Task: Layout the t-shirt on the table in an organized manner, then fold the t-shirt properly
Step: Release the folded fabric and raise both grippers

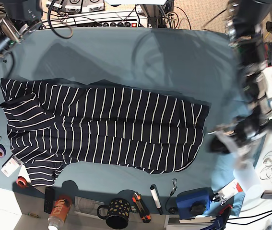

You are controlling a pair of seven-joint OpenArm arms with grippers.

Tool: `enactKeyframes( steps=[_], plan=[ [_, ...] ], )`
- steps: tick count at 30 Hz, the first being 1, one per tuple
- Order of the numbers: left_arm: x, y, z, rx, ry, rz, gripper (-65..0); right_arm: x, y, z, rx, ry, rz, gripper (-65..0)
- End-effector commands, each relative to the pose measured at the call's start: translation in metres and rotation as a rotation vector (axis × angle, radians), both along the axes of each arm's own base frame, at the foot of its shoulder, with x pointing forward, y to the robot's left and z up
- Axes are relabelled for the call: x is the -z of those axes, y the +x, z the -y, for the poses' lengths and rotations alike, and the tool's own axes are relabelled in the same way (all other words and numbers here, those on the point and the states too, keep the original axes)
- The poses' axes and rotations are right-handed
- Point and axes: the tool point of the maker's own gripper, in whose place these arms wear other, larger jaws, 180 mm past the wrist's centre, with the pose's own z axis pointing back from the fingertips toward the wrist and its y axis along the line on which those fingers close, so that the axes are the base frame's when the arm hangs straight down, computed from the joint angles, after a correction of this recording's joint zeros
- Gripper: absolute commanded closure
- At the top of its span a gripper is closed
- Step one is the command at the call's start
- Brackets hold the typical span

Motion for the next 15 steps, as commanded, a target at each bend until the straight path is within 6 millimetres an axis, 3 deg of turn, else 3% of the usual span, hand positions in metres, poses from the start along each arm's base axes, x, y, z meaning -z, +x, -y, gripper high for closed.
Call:
enactKeyframes(
  steps=[1,5,9,15],
  plan=[
    [-0.017,0.002,-0.007,-0.006,-0.009,0.056,-27.9,-0.031,-0.007,0.015,0.018,-0.038,0.073,-21.2],
    [-0.007,-0.025,-0.027,-0.039,-0.041,0.035,-27.9,-0.022,-0.043,0.036,0.053,-0.062,-0.022,-21.3],
    [0.006,-0.046,-0.036,-0.054,-0.071,0.004,-27.9,0.005,-0.071,0.034,-0.003,-0.047,-0.235,-33.2],
    [0.017,-0.059,-0.035,-0.05,-0.088,-0.04,-27.9,0.026,-0.082,0.024,-0.036,0.012,-0.293,-34.4]
  ],
)
